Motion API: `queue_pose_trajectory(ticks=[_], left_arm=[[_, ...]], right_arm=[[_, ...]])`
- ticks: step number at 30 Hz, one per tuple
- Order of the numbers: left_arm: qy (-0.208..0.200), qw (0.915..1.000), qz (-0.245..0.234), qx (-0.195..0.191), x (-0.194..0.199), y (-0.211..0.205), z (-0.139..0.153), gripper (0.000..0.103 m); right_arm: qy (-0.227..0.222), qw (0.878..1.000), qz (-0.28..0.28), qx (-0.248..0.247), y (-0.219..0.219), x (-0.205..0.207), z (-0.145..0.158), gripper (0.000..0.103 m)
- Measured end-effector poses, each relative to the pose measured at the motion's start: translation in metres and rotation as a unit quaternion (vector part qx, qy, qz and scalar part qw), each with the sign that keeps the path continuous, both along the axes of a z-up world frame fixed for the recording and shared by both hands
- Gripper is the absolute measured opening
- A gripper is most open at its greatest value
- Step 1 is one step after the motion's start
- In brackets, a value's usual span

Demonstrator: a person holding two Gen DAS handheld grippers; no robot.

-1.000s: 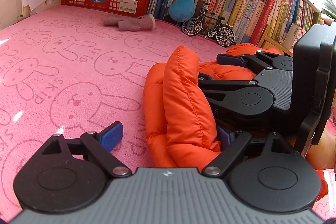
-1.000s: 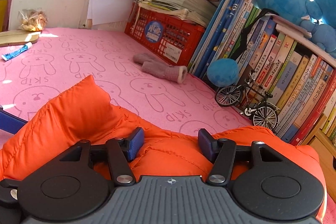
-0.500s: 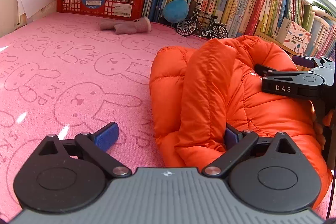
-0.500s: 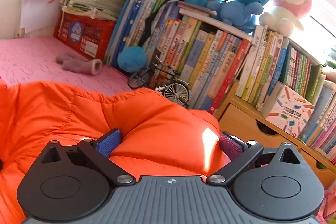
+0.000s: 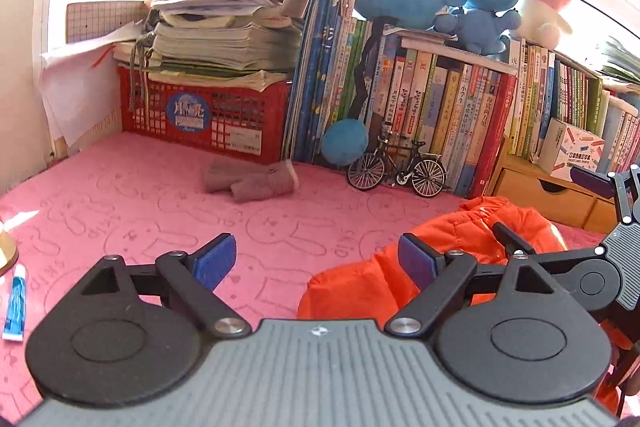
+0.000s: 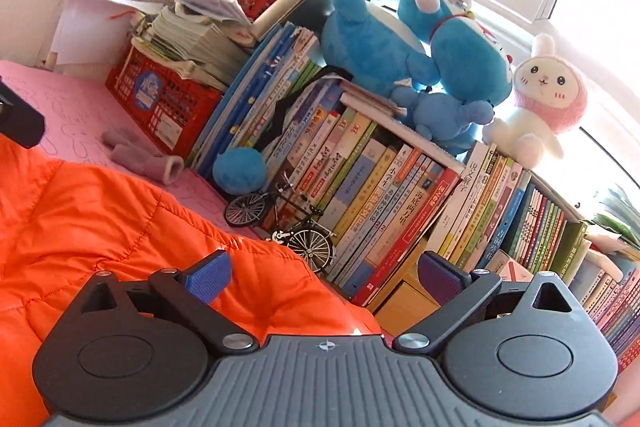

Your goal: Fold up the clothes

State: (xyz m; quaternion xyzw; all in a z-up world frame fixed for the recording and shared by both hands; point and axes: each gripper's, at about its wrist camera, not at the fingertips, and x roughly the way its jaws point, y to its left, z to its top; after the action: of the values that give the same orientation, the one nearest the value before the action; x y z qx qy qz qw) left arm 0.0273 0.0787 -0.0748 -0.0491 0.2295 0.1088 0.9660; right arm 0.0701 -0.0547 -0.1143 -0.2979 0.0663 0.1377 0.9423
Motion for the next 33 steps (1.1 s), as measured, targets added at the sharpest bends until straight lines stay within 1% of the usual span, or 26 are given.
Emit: queue_pose_trajectory(ticks=[1,2,4,6,8,9,11,12,13,14,17,21,24,26,29,33], left_arm=[[0.017,0.9996,0.002,0.021,0.009,-0.005,-0.009,0.088],[0.037,0.9984,0.004,0.041,0.017,-0.009,-0.020,0.086],[0.077,0.9936,0.008,0.082,0.033,-0.017,-0.040,0.085],[0.086,0.9907,0.005,0.105,0.035,-0.020,-0.061,0.085],[0.094,0.9896,0.005,0.109,0.036,-0.020,-0.069,0.085],[0.100,0.9887,0.005,0.112,0.037,-0.020,-0.070,0.085],[0.100,0.9884,0.006,0.114,0.037,-0.020,-0.071,0.085],[0.099,0.9883,0.006,0.116,0.037,-0.021,-0.072,0.086],[0.099,0.9882,0.007,0.117,0.037,-0.021,-0.072,0.086],[0.098,0.9881,0.007,0.118,0.037,-0.021,-0.072,0.086],[0.097,0.9879,0.008,0.121,0.036,-0.022,-0.074,0.086],[0.094,0.9875,0.010,0.126,0.036,-0.024,-0.075,0.086],[0.093,0.9873,0.011,0.128,0.036,-0.025,-0.076,0.086],[0.092,0.9875,0.009,0.127,0.036,-0.025,-0.076,0.086],[0.092,0.9879,0.008,0.124,0.036,-0.024,-0.076,0.086],[0.092,0.9886,0.003,0.119,0.036,-0.022,-0.075,0.086]], right_arm=[[-0.004,1.000,0.002,-0.003,0.004,0.002,0.000,0.100],[-0.007,1.000,0.007,-0.012,0.007,0.003,-0.002,0.100],[-0.013,0.999,0.019,-0.030,0.013,0.005,-0.005,0.100],[-0.026,0.997,0.037,-0.056,0.020,0.005,-0.010,0.100],[-0.054,0.992,0.059,-0.098,0.029,0.001,-0.019,0.100],[-0.077,0.986,0.073,-0.128,0.032,-0.002,-0.027,0.100],[-0.084,0.981,0.083,-0.155,0.034,-0.001,-0.035,0.100],[-0.072,0.982,0.078,-0.158,0.033,0.003,-0.036,0.100],[-0.059,0.983,0.071,-0.160,0.031,0.008,-0.037,0.100],[-0.057,0.983,0.059,-0.162,0.029,0.011,-0.039,0.100],[-0.063,0.982,0.031,-0.175,0.019,0.016,-0.045,0.100],[-0.037,0.986,-0.015,-0.165,-0.002,0.028,-0.046,0.099],[-0.015,0.985,-0.062,-0.158,-0.018,0.035,-0.047,0.099],[0.004,0.985,-0.090,-0.145,-0.025,0.039,-0.049,0.099],[0.012,0.982,-0.125,-0.138,-0.028,0.038,-0.053,0.099],[0.032,0.969,-0.201,-0.140,-0.028,0.038,-0.051,0.099]])
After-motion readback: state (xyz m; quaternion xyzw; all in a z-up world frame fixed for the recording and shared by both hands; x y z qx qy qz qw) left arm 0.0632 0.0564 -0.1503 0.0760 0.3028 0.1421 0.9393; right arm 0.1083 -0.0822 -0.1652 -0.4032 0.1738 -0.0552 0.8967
